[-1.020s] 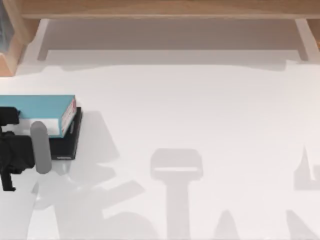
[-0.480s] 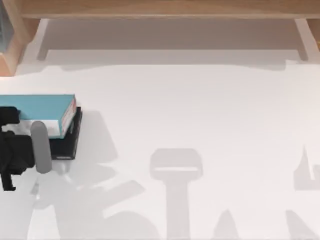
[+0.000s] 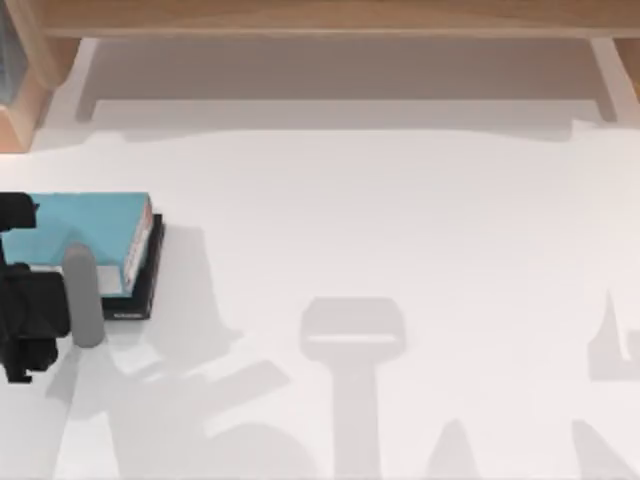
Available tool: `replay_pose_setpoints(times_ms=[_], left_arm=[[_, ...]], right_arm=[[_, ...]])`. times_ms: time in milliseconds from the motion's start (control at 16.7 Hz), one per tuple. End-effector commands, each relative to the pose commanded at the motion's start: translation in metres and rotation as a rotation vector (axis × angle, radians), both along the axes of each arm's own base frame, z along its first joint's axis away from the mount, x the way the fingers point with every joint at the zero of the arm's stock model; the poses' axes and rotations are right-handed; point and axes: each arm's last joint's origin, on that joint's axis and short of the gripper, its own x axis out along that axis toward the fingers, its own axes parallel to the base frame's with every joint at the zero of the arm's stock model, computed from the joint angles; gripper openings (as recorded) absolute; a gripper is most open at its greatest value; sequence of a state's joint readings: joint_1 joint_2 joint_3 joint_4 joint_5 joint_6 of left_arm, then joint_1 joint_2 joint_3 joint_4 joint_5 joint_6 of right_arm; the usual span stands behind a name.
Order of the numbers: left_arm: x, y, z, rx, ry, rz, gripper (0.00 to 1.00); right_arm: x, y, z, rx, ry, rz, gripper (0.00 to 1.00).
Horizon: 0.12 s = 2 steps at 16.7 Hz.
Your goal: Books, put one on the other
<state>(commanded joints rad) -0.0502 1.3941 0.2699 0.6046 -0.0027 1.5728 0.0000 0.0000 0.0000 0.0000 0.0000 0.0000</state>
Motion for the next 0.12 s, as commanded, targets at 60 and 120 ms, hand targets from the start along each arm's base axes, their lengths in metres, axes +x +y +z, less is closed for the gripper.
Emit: replay_pose_setpoints(times_ms=[60,120], left_arm=[[0.0,0.0,0.0,0.0,0.0,0.0,1.0],[0.0,0.0,0.0,0.0,0.0,0.0,1.0]], right_arm=[[0.0,0.0,0.0,0.0,0.0,0.0,1.0],[0.0,0.0,0.0,0.0,0.0,0.0,1.0]])
